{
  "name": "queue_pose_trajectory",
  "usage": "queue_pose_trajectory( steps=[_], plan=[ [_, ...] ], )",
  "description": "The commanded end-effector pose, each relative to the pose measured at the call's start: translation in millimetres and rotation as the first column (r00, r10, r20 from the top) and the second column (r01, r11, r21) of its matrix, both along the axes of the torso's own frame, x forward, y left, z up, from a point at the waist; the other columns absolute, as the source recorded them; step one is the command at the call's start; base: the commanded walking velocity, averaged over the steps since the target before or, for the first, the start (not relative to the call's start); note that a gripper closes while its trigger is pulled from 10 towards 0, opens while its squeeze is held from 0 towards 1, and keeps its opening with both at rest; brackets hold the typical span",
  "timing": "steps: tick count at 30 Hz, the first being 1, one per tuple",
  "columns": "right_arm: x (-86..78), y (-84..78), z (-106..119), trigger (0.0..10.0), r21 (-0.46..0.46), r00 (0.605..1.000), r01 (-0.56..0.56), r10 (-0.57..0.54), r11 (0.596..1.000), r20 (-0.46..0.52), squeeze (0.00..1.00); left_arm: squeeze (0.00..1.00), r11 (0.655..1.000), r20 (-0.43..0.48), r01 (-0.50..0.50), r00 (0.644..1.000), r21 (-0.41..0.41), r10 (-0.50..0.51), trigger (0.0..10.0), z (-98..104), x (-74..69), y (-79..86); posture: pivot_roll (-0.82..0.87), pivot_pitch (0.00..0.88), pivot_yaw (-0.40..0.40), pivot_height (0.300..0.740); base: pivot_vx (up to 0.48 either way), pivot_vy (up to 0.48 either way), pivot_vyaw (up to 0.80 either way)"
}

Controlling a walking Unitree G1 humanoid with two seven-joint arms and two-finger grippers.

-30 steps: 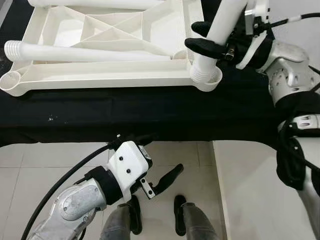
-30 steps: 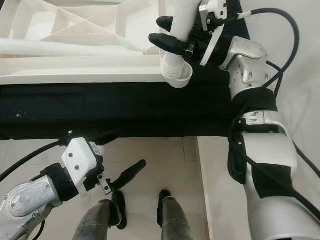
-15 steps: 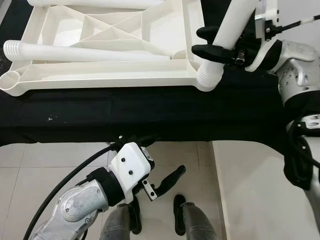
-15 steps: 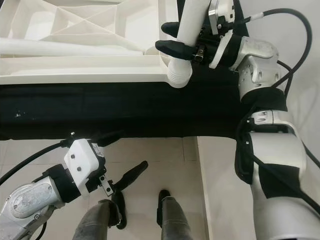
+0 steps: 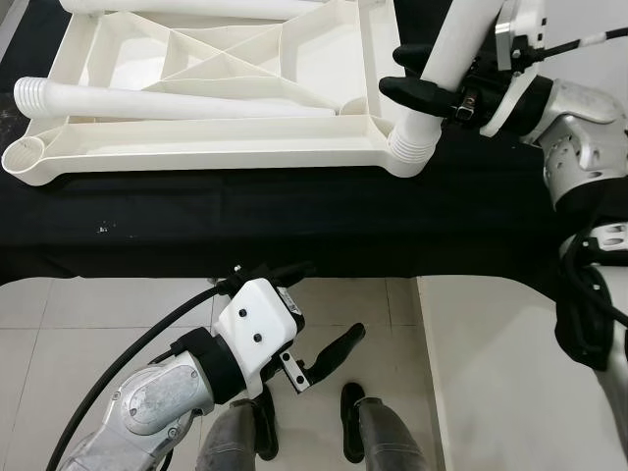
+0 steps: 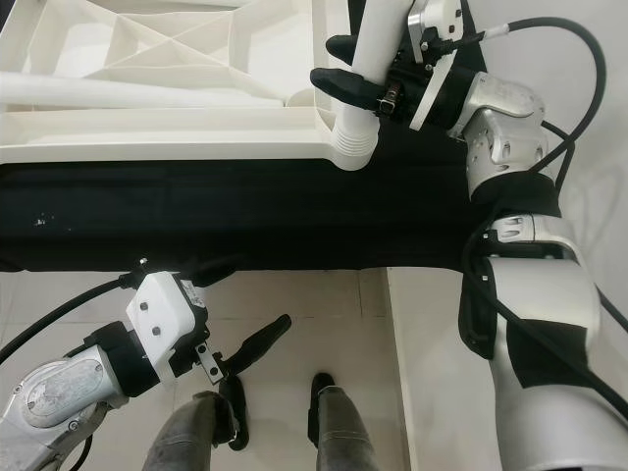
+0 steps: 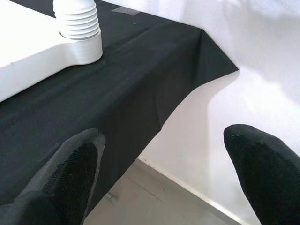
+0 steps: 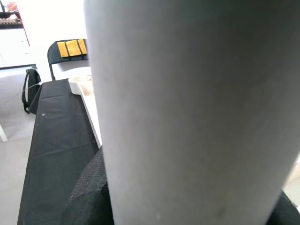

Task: Building children table

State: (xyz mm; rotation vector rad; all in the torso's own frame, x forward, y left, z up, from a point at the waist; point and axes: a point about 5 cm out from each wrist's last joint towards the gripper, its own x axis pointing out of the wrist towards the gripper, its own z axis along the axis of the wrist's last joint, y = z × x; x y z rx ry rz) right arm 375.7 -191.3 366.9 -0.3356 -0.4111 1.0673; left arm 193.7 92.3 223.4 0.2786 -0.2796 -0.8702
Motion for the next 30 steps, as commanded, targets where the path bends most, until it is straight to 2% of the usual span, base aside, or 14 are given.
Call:
queue_pose_trajectory(
  steps=[1, 12, 15, 21, 30],
  plan=[
    [6.1, 2.3, -24, 10.0, -0.050, 0.996, 0.020, -0.024, 0.999, -0.081, 0.00, 0.00, 1.000, -0.018, 0.022, 1.000, 0.001, -0.022, 10.0, -2, -4.9, -3.0, 0.02, 0.453, -0.004, 0.740, 0.000, 0.000, 0.00],
    [9.9, 12.1, -22, 10.0, -0.024, 0.997, 0.036, -0.037, 0.999, -0.069, 0.00, 0.00, 1.000, -0.018, 0.020, 1.000, -0.003, -0.020, 10.0, -2, -5.9, -3.4, 0.03, 0.451, -0.008, 0.740, 0.000, 0.000, 0.00],
    [9.1, 15.7, -25, 10.0, -0.041, 0.996, 0.000, -0.003, 0.999, -0.084, 0.00, 0.00, 1.000, -0.018, 0.018, 1.000, -0.002, -0.019, 10.0, -2, -6.1, -3.1, 0.03, 0.452, -0.012, 0.740, 0.000, 0.000, 0.00],
    [7.5, 15.9, -29, 10.0, -0.063, 0.995, -0.033, 0.026, 0.998, -0.097, 0.00, 0.00, 1.000, -0.019, 0.017, 1.000, -0.003, -0.017, 10.0, -1, -6.3, -3.2, 0.03, 0.452, -0.012, 0.740, 0.000, 0.000, 0.00],
    [7.0, 9.5, -31, 10.0, -0.083, 0.994, -0.016, 0.008, 0.996, -0.106, 0.00, 0.00, 1.000, -0.021, 0.019, 1.000, -0.004, -0.020, 10.0, -2, -6.2, -3.7, 0.02, 0.452, -0.012, 0.740, 0.000, 0.000, 0.00]
  ],
)
